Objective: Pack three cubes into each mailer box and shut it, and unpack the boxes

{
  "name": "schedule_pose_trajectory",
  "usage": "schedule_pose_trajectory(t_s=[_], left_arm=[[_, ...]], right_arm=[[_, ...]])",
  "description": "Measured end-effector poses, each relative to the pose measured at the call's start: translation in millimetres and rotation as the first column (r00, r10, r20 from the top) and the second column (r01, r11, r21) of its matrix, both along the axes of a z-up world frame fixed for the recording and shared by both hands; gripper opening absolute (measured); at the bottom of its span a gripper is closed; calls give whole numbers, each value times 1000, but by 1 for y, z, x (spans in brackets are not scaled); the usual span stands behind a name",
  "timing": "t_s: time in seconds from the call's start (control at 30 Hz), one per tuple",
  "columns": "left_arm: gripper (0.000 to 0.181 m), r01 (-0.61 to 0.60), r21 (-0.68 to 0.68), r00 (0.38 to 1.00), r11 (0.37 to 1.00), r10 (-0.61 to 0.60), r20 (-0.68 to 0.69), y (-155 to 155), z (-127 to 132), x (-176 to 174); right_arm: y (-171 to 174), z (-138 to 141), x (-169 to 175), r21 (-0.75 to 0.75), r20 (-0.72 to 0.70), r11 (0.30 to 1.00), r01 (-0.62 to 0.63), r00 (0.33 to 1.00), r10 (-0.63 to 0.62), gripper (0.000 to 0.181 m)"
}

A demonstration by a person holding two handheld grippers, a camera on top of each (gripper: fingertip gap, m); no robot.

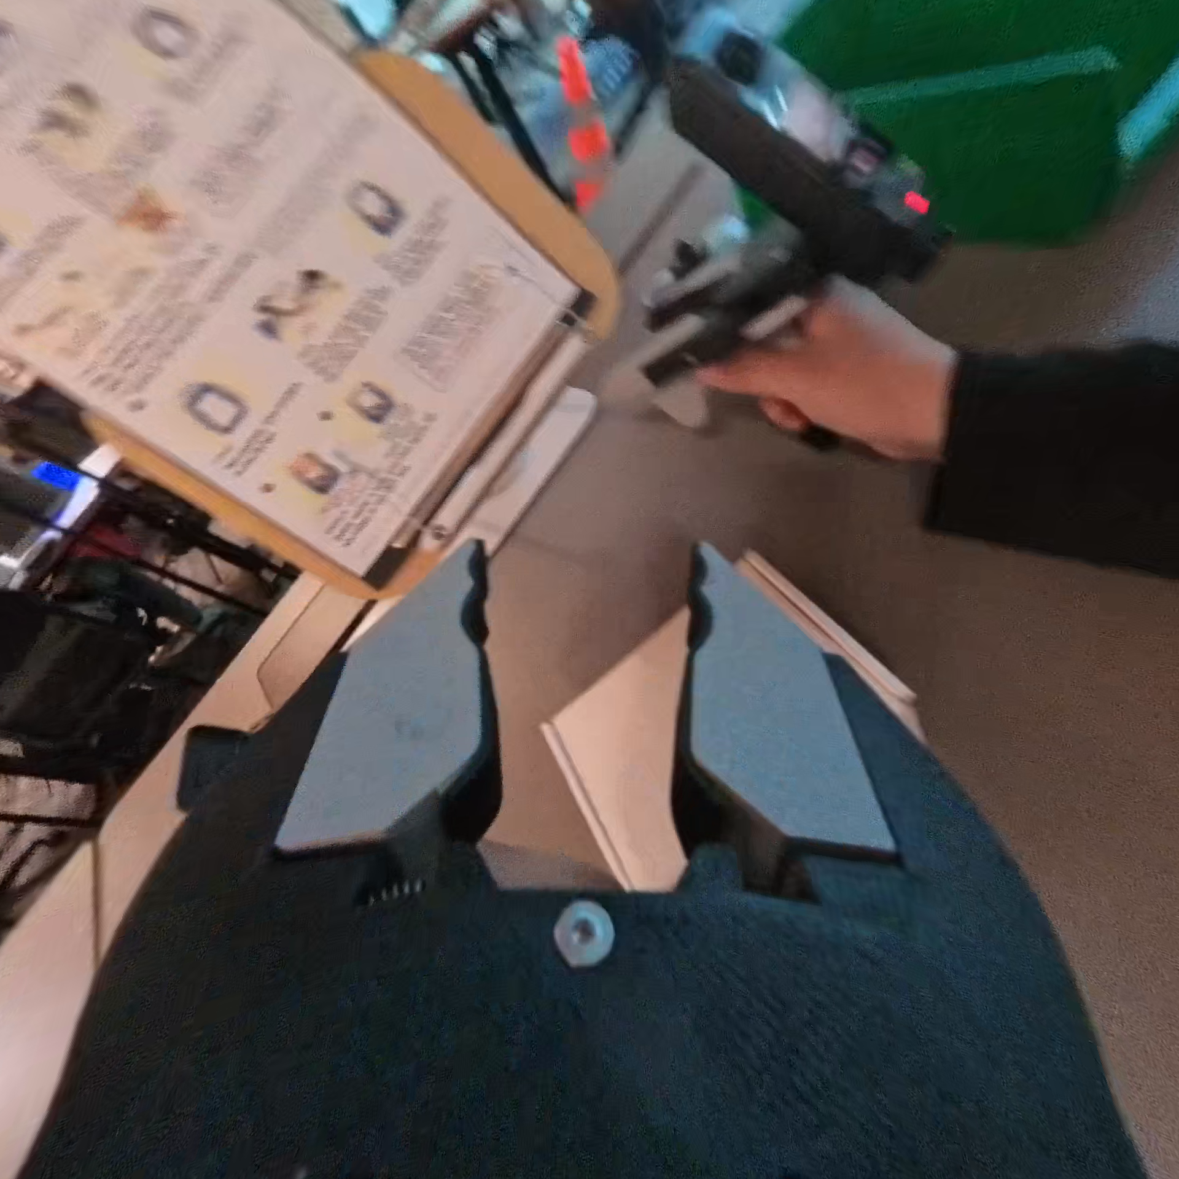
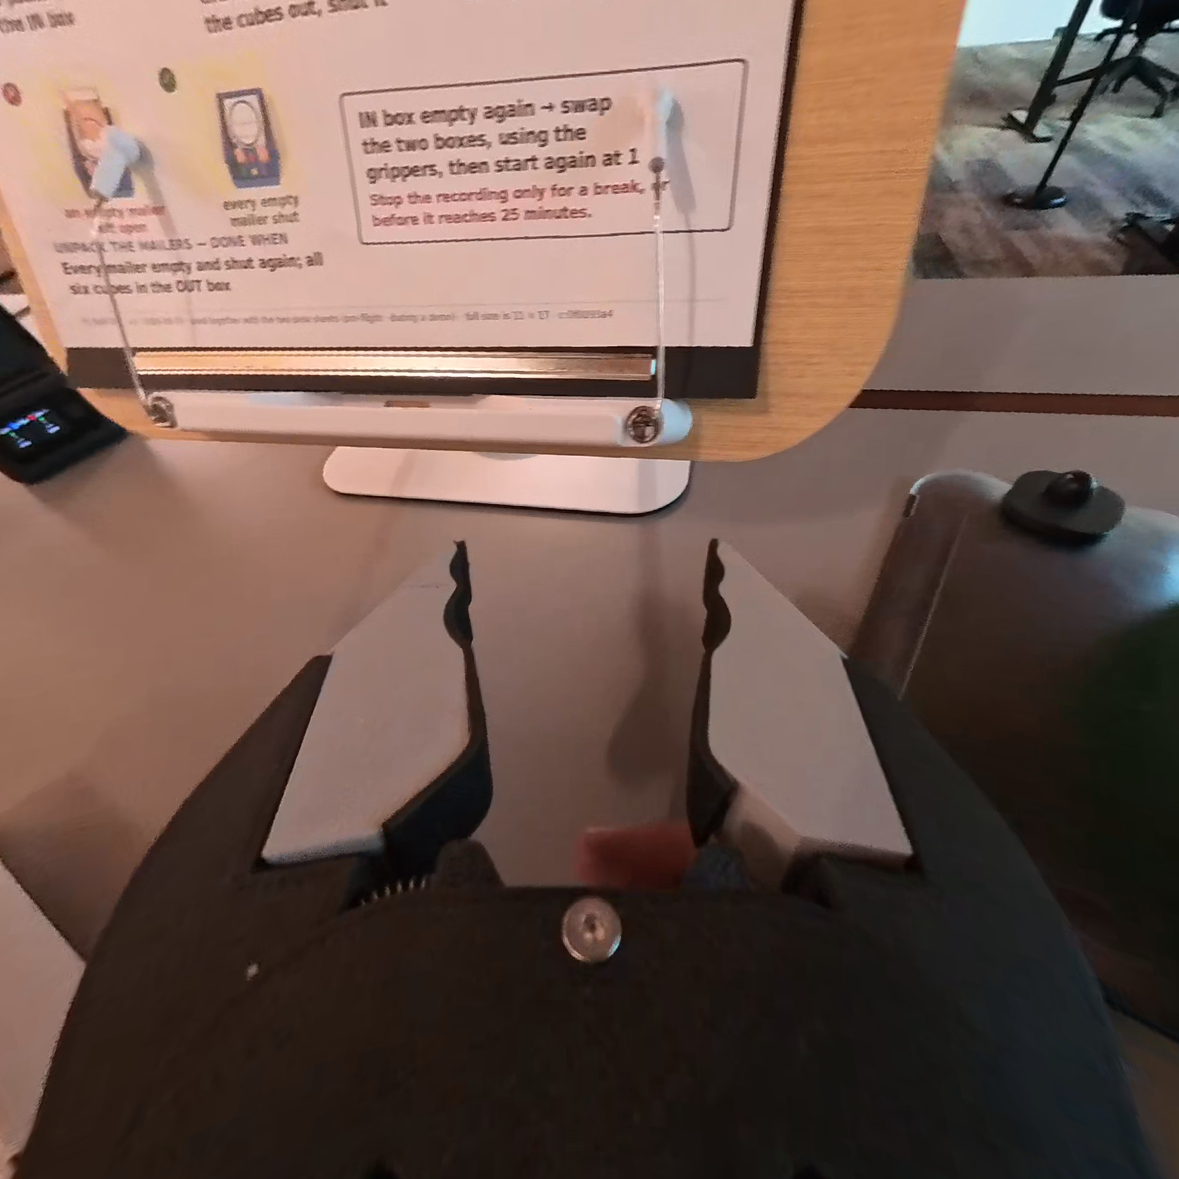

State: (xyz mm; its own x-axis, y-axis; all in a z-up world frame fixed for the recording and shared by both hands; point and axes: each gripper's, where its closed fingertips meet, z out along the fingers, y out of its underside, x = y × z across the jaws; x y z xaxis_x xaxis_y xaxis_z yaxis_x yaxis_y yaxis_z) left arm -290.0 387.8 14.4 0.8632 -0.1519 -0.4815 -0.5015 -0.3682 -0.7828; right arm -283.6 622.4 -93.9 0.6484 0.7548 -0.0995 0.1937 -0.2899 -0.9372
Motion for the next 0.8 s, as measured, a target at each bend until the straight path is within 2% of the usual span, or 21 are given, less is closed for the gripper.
schedule_pose_trajectory(t_s=[0.07,0.1,0.17,0.23,0.3,0.33,0.37,0.4,0.5,0.6,0.67,0.73,0.8], left_arm=[[19,-150,125,983,981,136,120,10,11,-58],[2,-223,127,965,967,201,167,13,0,-89],[0,-366,40,918,930,354,178,13,-45,-147],[0,-430,-14,888,903,426,172,9,-87,-178],[0,-413,-43,893,910,413,179,8,-123,-183],[0,-372,-132,909,919,389,146,7,-143,-178],[0,-359,-196,922,912,379,77,6,-152,-178],[0,-362,-191,928,913,372,17,7,-153,-179],[0,-278,-299,956,913,293,5,5,-174,-165],[0,-232,-321,967,918,255,29,7,-180,-154],[0,-263,-331,958,906,286,21,5,-180,-158],[0,-303,-295,946,906,323,20,4,-171,-169],[0,-327,-258,935,909,351,55,3,-160,-177]], right_arm=[[-6,-2,-6,7,12,1000,-28,1000,28,69],[-11,-4,-9,3,15,998,-56,998,56,66],[-25,-6,-19,-17,9,990,-142,990,142,57],[-32,-9,-24,-35,3,982,-186,983,186,56],[-35,-14,-28,-43,6,976,-215,977,215,50],[-36,-16,-31,-47,9,973,-225,974,226,44],[-36,-19,-33,-51,13,971,-235,972,236,40],[-37,-21,-36,-56,16,968,-247,969,248,35],[-37,-23,-40,-51,20,966,-252,967,254,29],[-36,-14,-41,23,4,972,-232,973,232,26],[-36,-11,-42,70,24,969,-237,972,235,24],[-28,-7,-36,103,53,971,-216,976,211,24],[-26,0,-31,92,5,971,-221,975,222,22]])
